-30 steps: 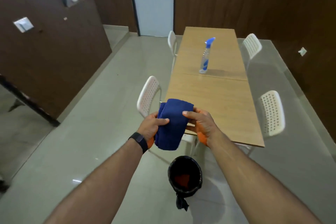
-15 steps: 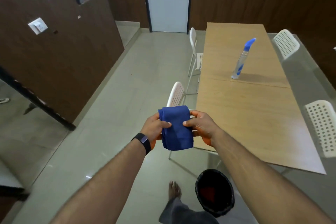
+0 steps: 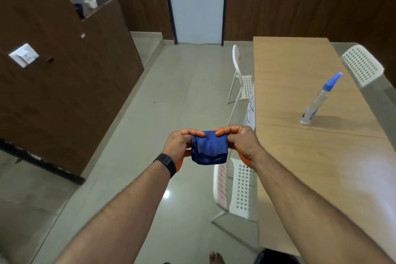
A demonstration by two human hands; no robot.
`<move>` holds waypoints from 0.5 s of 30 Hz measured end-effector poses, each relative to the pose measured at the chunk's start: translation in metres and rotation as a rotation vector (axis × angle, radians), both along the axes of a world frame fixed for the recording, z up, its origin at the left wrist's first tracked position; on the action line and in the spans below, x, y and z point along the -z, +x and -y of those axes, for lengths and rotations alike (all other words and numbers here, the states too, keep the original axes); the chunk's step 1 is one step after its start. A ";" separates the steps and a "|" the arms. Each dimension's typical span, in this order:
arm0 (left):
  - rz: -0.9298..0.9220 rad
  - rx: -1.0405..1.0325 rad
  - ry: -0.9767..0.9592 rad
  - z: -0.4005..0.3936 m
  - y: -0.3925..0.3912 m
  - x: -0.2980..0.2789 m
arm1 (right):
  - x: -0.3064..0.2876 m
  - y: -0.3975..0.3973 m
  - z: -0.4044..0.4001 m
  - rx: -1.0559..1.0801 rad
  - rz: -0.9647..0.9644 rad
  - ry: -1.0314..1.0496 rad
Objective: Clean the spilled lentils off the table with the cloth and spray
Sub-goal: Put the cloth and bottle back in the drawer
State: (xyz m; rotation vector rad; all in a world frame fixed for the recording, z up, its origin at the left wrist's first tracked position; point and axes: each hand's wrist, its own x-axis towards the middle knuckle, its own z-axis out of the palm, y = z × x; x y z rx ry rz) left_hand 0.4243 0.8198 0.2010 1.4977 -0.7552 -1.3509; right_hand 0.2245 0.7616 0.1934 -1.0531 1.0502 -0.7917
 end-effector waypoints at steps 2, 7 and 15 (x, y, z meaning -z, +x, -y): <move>-0.072 -0.006 0.013 0.024 0.017 0.002 | 0.005 0.015 0.024 0.013 0.010 0.026; -0.082 0.055 0.017 0.095 0.070 0.021 | 0.025 0.063 0.082 0.144 0.086 0.081; -0.073 0.275 -0.011 0.224 0.173 0.026 | 0.038 0.158 0.169 0.197 0.010 0.195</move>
